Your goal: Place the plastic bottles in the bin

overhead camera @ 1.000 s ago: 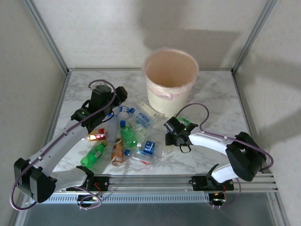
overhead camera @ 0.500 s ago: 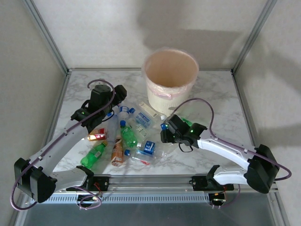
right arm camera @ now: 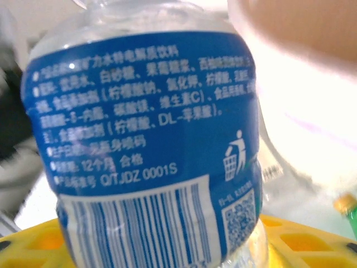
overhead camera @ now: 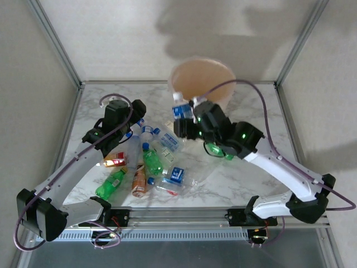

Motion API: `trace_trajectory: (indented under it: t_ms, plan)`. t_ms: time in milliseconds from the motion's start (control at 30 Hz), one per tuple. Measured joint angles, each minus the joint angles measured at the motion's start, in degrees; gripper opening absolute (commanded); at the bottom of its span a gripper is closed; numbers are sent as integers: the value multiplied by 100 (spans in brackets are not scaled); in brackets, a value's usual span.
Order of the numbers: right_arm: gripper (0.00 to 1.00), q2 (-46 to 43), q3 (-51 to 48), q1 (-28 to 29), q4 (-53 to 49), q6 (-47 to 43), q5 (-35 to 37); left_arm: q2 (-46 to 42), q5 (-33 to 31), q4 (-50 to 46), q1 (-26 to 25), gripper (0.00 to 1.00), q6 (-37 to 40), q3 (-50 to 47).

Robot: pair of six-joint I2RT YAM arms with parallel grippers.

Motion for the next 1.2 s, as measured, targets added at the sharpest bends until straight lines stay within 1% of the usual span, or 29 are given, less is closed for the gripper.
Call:
trace_trajectory:
  t_ms: [200, 333, 567, 733, 767, 867, 933, 1033, 1200]
  plan:
    - [52, 901, 1836, -807, -326, -302, 0, -7, 2, 2, 22, 81, 0, -4]
    - [52, 1480, 2636, -1281, -498, -442, -33, -11, 7, 22, 44, 80, 0, -44]
    - [52, 1976, 2662, -2142, -614, -540, -260, -35, 31, 55, 44, 80, -22, -190]
    - [56, 2085, 2455, -2337, -601, -601, -356, -39, 31, 57, 44, 80, -37, -295]
    - [58, 2100, 2420, -2347, -603, -605, -367, -39, 31, 57, 44, 80, -37, -313]
    - [72, 2166, 2402, -2376, -595, -654, -369, -39, 35, 76, 44, 80, -39, -319]
    - [78, 2208, 2409, -2387, -592, -693, -365, -39, 37, 94, 44, 80, -39, -319]
    - [82, 2277, 2452, -2398, -595, -741, -363, -39, 57, 118, 44, 80, -42, -321]
    - [85, 2247, 2544, -2398, -612, -750, -345, -44, 79, 155, 44, 80, -44, -380]
